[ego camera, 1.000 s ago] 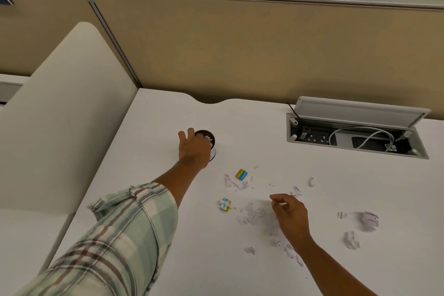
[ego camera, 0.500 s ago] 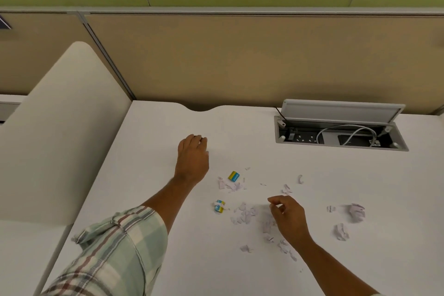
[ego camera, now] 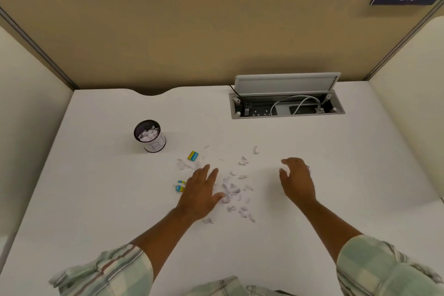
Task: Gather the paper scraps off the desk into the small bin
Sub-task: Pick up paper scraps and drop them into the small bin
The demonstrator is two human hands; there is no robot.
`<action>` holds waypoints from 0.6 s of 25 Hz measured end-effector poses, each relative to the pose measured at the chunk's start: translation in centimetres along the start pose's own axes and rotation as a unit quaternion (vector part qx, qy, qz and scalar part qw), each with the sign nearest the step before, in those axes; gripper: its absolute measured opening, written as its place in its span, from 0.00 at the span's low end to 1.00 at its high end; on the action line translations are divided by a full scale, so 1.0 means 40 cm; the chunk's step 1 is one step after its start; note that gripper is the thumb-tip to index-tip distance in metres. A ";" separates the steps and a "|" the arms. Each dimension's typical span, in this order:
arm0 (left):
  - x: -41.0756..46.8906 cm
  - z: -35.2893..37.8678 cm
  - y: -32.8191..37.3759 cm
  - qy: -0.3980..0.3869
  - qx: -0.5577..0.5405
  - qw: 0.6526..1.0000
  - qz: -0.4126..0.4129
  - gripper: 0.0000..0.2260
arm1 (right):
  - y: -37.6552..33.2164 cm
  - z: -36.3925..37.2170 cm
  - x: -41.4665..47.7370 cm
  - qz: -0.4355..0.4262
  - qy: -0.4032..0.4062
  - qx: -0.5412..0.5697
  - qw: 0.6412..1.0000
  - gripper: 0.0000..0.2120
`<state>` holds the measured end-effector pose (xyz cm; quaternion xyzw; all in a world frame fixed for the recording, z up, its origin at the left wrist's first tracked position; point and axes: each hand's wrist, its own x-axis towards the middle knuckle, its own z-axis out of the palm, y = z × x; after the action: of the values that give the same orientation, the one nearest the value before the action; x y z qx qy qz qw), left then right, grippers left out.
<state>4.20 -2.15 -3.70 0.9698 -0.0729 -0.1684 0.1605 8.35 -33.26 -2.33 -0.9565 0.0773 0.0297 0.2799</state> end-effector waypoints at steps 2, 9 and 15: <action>-0.016 0.042 0.029 -0.034 0.002 0.999 -0.011 0.41 | 0.051 -0.043 0.042 0.051 -0.040 -0.074 0.995 0.23; -0.029 0.094 0.074 -0.088 -0.002 0.996 -0.033 0.47 | 0.142 -0.070 0.046 0.050 -0.244 -0.145 0.958 0.39; -0.035 0.118 0.119 -0.059 -0.045 0.997 -0.023 0.45 | 0.106 -0.003 -0.071 0.019 -0.220 -0.181 0.958 0.36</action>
<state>0.81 -7.69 -5.89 0.9512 -0.0523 -0.2326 0.1957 4.84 -36.45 -4.19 -0.9594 0.0250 0.2579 0.1112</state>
